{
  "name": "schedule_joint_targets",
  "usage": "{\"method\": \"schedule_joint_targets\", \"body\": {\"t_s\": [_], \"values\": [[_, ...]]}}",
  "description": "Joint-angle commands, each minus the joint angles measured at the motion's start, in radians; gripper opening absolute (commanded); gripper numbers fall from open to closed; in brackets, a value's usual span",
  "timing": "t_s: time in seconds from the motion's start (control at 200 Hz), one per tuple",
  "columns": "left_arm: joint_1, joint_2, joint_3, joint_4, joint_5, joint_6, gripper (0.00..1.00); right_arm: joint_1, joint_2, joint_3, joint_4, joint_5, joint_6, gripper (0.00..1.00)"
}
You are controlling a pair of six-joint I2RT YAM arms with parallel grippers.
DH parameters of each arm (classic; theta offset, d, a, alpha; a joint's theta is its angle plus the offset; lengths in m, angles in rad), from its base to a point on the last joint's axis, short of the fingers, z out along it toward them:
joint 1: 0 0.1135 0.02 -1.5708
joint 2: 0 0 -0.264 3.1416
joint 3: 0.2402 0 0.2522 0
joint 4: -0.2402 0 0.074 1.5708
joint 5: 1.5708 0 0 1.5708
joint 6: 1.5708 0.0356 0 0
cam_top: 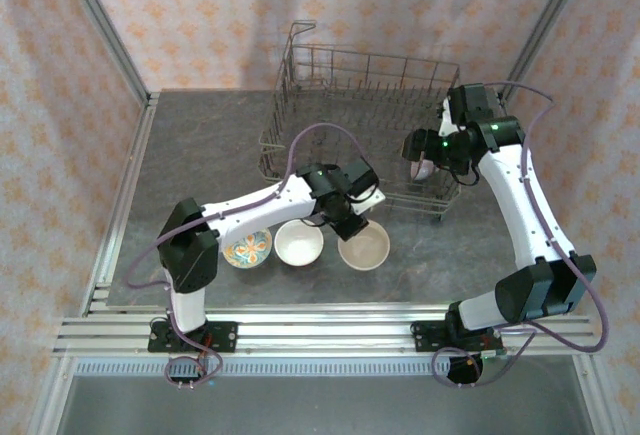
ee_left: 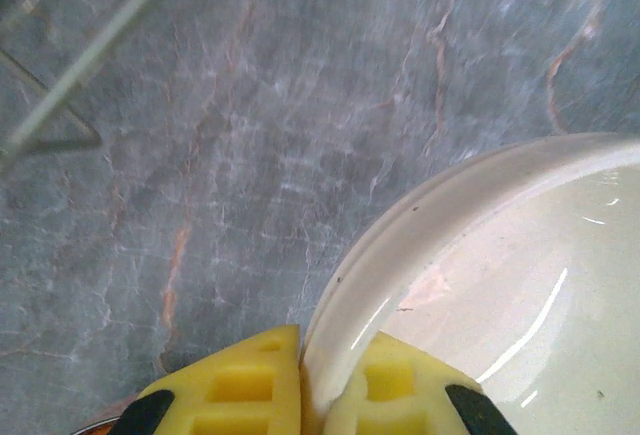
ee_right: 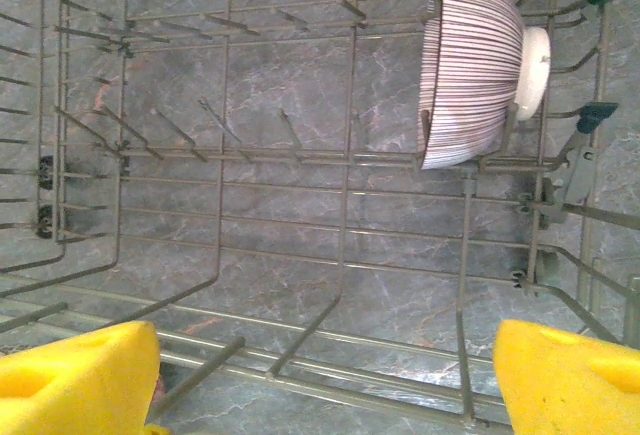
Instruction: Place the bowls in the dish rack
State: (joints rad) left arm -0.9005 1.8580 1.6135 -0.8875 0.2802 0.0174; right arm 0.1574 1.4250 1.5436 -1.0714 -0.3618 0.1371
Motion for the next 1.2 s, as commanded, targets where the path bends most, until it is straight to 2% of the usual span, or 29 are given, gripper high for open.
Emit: {"method": "schedule_joint_targets", "body": {"t_s": [0.0,0.325,0.621,0.831,0.941,1.101,1.196], "values": [[0.026,-0.054,0.079,-0.032,0.027,-0.003,0.0,-0.014,-0.011,0.044,0.03,-0.061,0.016,0.87],[0.134,-0.042,0.283,-0.012,0.142,-0.04,0.0,-0.059,-0.003,0.158,0.089,-0.201,0.066,0.87],[0.253,0.014,0.469,0.056,0.311,-0.142,0.0,-0.078,0.031,0.288,0.122,-0.315,0.094,0.88],[0.322,0.059,0.485,0.171,0.41,-0.229,0.0,-0.095,0.026,0.279,0.198,-0.453,0.117,0.9],[0.35,0.081,0.451,0.283,0.486,-0.304,0.0,-0.108,0.025,0.258,0.232,-0.513,0.138,0.9],[0.38,0.111,0.44,0.385,0.564,-0.386,0.0,-0.119,-0.003,0.187,0.325,-0.592,0.179,0.91],[0.396,0.118,0.396,0.531,0.626,-0.494,0.0,-0.119,-0.001,0.176,0.307,-0.62,0.159,0.91]]}}
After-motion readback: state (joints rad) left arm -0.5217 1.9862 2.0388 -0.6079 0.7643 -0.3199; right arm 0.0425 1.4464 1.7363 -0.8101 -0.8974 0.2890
